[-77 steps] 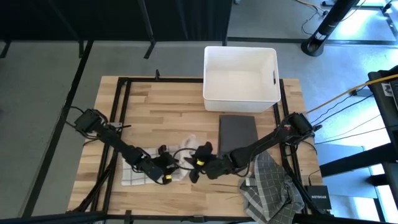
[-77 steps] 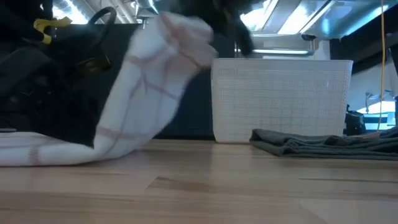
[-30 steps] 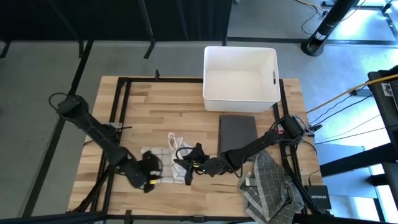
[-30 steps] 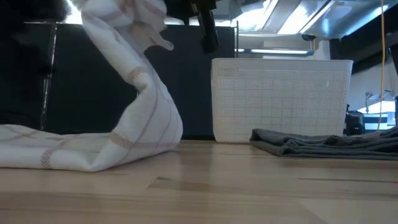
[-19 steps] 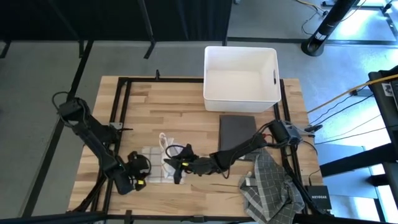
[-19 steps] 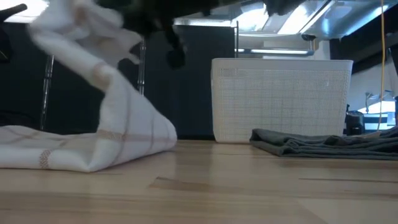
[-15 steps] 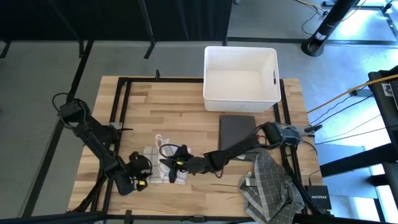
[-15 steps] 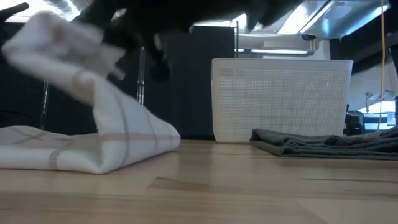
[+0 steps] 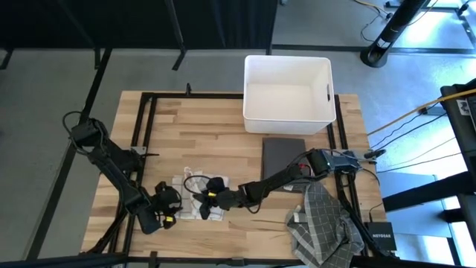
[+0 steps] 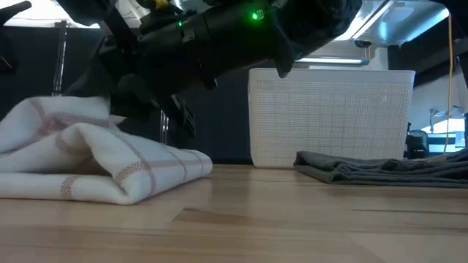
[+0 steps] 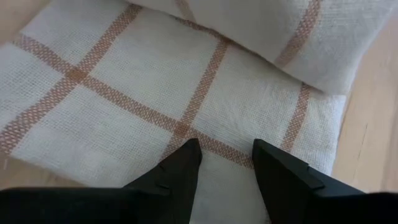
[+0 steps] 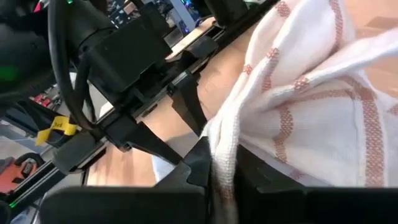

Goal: Fold towel
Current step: Fold the white towel

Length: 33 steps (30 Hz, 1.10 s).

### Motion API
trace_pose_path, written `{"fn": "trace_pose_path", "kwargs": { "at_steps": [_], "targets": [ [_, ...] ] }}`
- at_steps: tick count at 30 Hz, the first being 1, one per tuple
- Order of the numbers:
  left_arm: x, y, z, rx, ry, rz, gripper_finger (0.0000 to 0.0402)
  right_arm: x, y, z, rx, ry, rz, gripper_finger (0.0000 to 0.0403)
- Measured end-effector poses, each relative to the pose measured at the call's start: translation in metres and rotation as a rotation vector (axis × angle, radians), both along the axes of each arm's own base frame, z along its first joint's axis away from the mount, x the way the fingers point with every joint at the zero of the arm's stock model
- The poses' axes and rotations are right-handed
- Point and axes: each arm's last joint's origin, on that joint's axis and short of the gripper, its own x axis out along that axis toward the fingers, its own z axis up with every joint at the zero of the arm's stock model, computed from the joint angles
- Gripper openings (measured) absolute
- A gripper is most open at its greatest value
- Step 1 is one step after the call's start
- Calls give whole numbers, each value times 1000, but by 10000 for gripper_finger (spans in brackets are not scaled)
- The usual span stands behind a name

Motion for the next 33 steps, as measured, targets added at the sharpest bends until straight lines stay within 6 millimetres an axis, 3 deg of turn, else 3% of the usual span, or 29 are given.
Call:
{"fn": "trace_pose_path", "kwargs": {
  "at_steps": [6, 13, 20, 24, 29, 33],
  "targets": [
    [-1, 1, 7, -3, 21, -11, 147, 0, 0, 0, 45, -8, -15, 110],
    [-7, 3, 46, -78, 109, -76, 147, 1, 1, 5, 35, -43, 15, 171],
    [-18, 19, 95, -159, 84, -107, 147, 3, 3, 21, 39, -181, 41, 178],
    [-22, 30, 115, -169, -52, -108, 147, 3, 3, 19, 13, -162, 50, 178],
    [-20, 36, 123, -38, -231, -59, 147, 3, 5, 20, -51, -155, 134, 177],
    [-13, 29, 112, 14, -289, -71, 147, 2, 6, 27, -150, -151, 230, 177]
  ]
}}
